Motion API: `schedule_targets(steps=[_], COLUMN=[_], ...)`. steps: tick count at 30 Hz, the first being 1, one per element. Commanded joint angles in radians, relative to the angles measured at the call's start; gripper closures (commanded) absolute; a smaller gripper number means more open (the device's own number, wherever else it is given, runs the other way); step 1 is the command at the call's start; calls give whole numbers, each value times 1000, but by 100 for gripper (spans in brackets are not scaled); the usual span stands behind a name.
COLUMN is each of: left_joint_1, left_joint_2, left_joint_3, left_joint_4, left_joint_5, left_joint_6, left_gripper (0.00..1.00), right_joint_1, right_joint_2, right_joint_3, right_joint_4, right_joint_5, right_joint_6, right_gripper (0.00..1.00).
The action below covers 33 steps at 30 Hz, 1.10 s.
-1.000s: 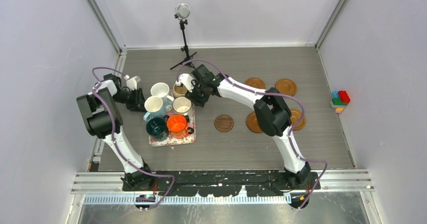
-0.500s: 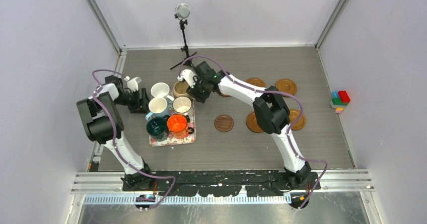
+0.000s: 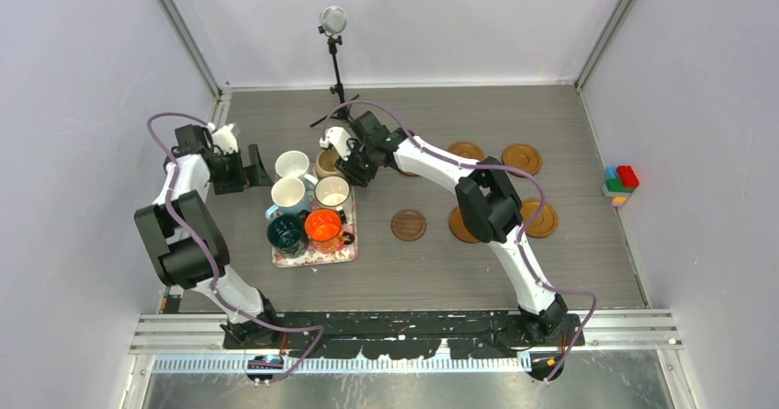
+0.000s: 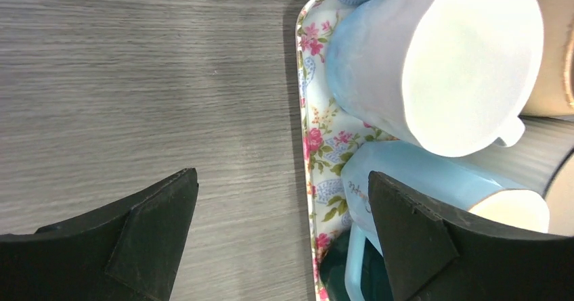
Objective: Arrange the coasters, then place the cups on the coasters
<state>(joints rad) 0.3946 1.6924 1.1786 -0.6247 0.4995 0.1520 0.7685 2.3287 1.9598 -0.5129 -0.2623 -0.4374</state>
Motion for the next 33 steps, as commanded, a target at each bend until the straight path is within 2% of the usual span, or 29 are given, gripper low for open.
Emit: schedule_targets(steps=[1, 6, 11, 20, 29, 33], left_joint_1=[4, 2, 2, 2, 2, 2], left_joint_2=[-127, -222, -303, -436, -510, -490], left_joint_3=[-29, -47, -57, -96, -77, -25], left_joint_4=[35, -1, -51, -113, -137, -220], left_joint_5=[-33, -47, -53, -59, -37, 11], left_joint_6=[-32, -20, -9, -1, 5, 31], left_gripper=[0, 0, 0, 0, 0, 0], right_joint_1=[2, 2, 2, -44, -183, -286], right_joint_2=[-10, -44, -67, -154, -410, -554], right_joint_3=[50, 25, 22, 4, -213, -336], right_joint_4=[25, 30, 34, 81, 124, 118], right_joint_5=[-40, -38, -10, -19, -94, -109], right_joint_6=[14, 14, 12, 98, 178, 183], right_gripper=[62, 77, 99, 100, 100, 100])
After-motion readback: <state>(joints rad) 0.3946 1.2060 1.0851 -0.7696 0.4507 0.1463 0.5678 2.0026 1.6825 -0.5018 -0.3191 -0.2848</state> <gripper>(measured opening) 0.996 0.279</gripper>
